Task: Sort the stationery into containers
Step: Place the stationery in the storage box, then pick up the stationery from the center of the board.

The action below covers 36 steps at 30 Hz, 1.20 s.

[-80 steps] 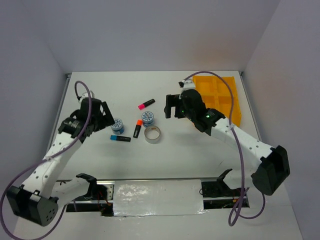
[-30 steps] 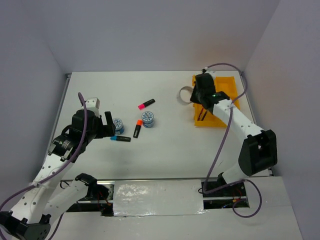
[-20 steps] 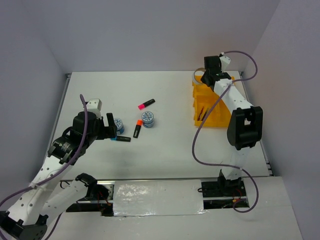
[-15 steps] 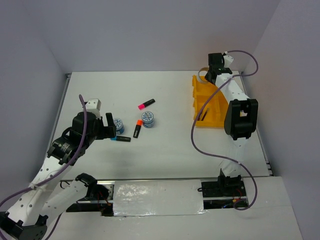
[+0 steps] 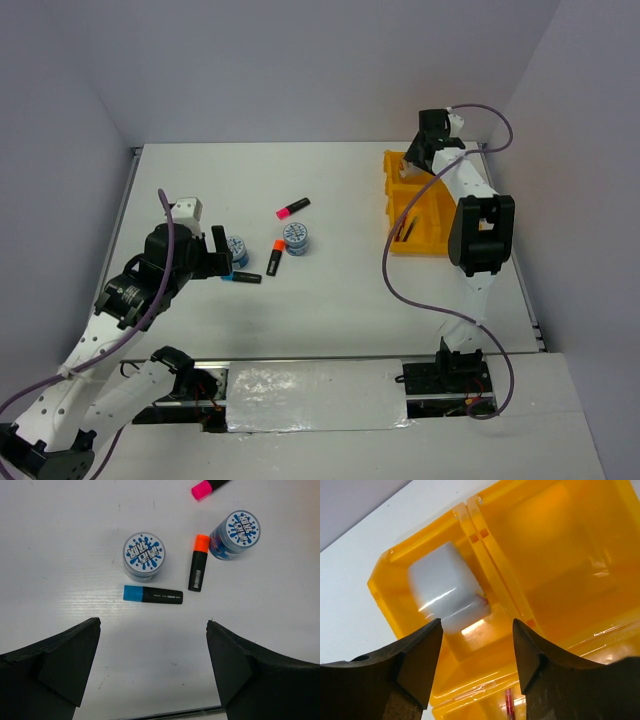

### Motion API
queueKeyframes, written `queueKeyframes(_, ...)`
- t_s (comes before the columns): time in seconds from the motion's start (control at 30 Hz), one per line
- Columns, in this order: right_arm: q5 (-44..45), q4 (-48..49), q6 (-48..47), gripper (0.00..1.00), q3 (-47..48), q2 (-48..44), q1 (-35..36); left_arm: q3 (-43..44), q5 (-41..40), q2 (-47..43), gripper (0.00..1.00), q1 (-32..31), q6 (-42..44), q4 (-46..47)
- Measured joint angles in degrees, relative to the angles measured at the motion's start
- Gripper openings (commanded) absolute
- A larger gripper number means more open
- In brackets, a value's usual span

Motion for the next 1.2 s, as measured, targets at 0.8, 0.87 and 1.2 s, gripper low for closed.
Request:
queueKeyframes(0.8,-9.07,-1.27,-10.01,1.00,-14.67,-17.68,40.89,0.17,-12.66,-1.01,0.99,1.66,-4.81,-5.01)
queueKeyframes(0.87,-8.41,-1.77,-10.36,1.00,-14.34,-15.67,41.16,0.15,-12.63,-1.42,0.99,1.70,-4.81,-5.01)
queueKeyframes(1.2,-7.67,-4.52,-12.83,1.00,-10.32,-6.40,42.93,0.15,-12.24,-0.33,0.99,1.70,-4.72,-4.98)
